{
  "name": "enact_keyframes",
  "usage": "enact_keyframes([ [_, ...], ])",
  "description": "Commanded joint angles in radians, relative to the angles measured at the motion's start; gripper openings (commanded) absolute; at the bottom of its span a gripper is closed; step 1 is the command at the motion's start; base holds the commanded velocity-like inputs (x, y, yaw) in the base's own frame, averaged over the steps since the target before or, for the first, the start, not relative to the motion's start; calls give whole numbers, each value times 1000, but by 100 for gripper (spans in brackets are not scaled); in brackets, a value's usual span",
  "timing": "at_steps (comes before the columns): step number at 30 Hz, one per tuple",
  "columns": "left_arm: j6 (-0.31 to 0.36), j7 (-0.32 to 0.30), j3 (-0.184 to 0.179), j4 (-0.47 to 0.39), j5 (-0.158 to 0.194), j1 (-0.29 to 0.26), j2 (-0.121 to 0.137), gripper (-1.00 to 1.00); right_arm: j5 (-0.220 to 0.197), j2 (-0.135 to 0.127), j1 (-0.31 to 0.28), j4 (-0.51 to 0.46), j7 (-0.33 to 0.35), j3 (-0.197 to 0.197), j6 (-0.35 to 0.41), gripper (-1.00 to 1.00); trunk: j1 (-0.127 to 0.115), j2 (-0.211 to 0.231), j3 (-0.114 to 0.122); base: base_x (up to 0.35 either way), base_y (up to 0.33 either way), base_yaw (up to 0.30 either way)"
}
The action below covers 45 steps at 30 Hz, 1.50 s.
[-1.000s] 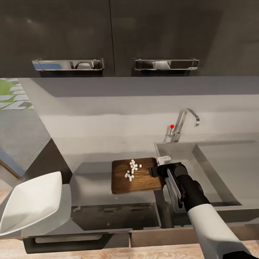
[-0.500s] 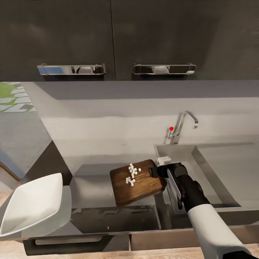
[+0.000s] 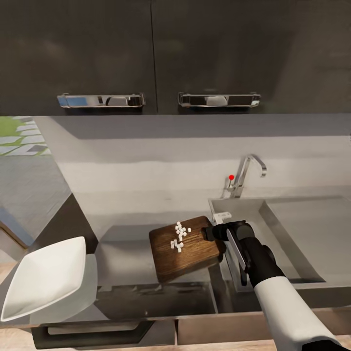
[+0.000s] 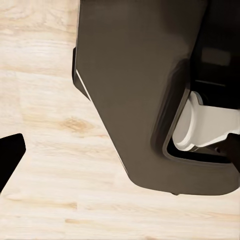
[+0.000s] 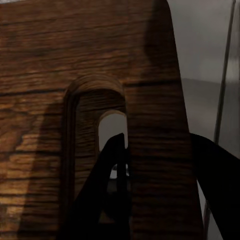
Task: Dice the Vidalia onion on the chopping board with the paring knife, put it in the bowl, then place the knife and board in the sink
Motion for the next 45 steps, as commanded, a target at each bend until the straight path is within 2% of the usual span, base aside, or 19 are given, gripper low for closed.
enact_keyframes([
  [1, -8, -5, -4, 5, 10, -2, 0, 100, 6, 0, -1, -1, 6, 0, 4, -100, 1, -2, 0, 0, 0, 0],
  [20, -8, -5, -4, 4, 10, -2, 0, 100, -10, -2, -1, -2, 13, -6, 2, -100, 1, -2, 30, 0, 0, 0],
  [27, -8, -5, -4, 5, 10, -2, 0, 100, -75, -9, -1, -2, 13, -9, 2, -100, 1, -2, 41, 0, 0, 0],
  [30, -8, -5, -4, 4, 10, -2, 0, 100, -88, -11, -1, -2, 14, -9, 2, -100, 1, -2, 46, 0, 0, 0],
  [45, -8, -5, -3, 4, 10, -2, 1, 100, -92, -11, -1, -2, 14, -9, 2, -100, 1, -2, 69, 12, 0, 0],
])
